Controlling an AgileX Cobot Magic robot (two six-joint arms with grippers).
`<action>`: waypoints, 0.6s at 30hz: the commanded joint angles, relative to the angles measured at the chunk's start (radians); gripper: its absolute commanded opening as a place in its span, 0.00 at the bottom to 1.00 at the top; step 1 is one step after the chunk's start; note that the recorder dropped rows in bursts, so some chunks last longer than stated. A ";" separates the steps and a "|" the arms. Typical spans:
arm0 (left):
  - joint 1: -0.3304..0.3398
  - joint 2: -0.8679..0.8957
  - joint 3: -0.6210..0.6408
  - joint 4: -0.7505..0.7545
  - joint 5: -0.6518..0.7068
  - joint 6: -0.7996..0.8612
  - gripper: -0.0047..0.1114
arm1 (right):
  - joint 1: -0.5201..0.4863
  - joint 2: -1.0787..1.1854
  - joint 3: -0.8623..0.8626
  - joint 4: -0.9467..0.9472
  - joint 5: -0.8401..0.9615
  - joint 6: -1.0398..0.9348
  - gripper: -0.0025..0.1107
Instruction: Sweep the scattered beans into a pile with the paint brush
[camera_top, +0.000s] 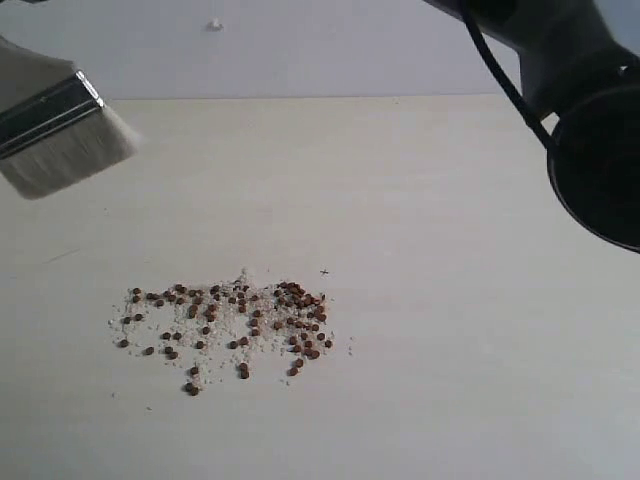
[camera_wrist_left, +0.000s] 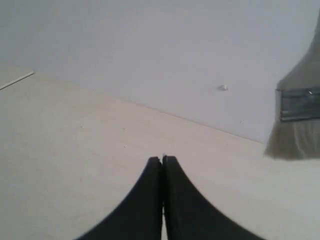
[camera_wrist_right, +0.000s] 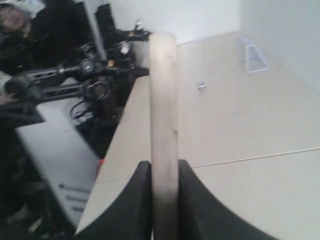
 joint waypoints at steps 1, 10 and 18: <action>-0.006 -0.007 -0.001 0.007 -0.002 0.001 0.04 | 0.016 -0.010 0.005 0.016 0.303 0.073 0.02; -0.006 -0.007 -0.001 0.007 -0.002 0.001 0.04 | 0.158 -0.009 0.063 0.016 1.043 -0.271 0.02; -0.006 -0.007 -0.001 0.007 -0.002 0.001 0.04 | 0.299 -0.021 0.093 0.475 1.724 -0.944 0.02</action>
